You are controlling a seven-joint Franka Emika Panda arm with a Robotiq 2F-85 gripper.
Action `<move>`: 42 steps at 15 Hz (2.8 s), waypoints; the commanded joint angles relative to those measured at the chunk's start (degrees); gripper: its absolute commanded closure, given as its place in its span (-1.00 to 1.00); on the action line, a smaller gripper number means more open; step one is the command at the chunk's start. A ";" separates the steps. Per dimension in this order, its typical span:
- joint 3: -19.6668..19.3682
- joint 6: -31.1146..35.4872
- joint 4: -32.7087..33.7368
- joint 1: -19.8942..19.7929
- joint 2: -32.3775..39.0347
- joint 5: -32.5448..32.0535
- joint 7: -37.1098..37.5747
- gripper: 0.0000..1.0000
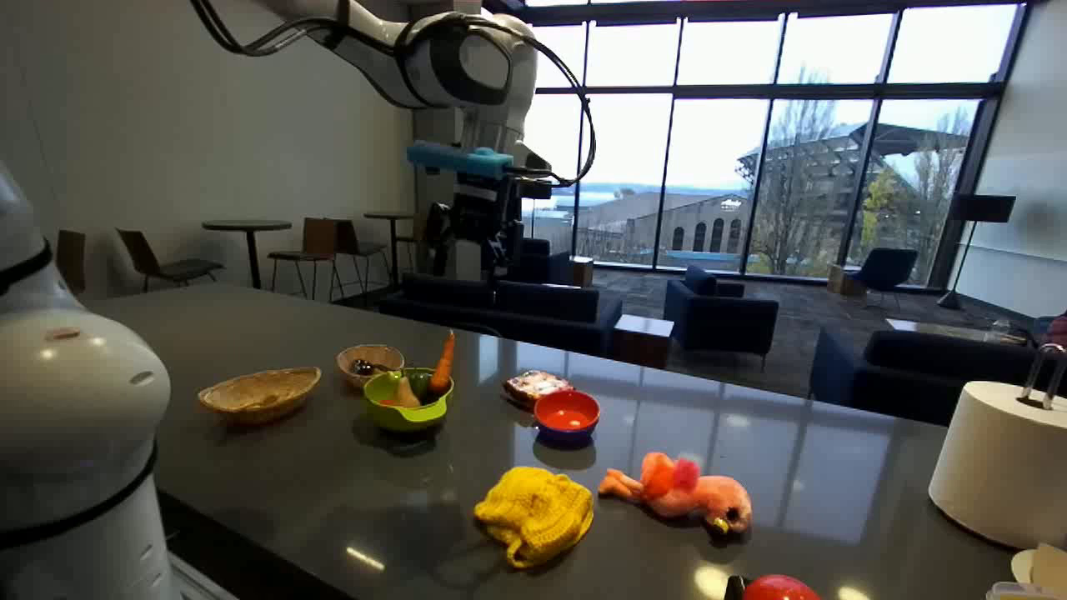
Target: Press on the big orange button
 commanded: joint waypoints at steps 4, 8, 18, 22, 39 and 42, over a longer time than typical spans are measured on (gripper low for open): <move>1.22 -0.09 0.16 -1.41 0.14 0.34 -0.31 -1.00; 1.35 0.74 -0.08 -1.54 0.07 -0.08 -0.22 -1.00; -1.71 11.76 1.72 -4.83 4.83 -0.59 -6.53 -1.00; -2.94 15.71 4.54 -6.72 8.68 0.31 -6.56 -1.00; -3.52 16.57 11.79 -11.73 14.36 6.78 -1.76 -1.00; -3.52 16.57 11.83 -11.74 14.36 6.78 -1.75 -1.00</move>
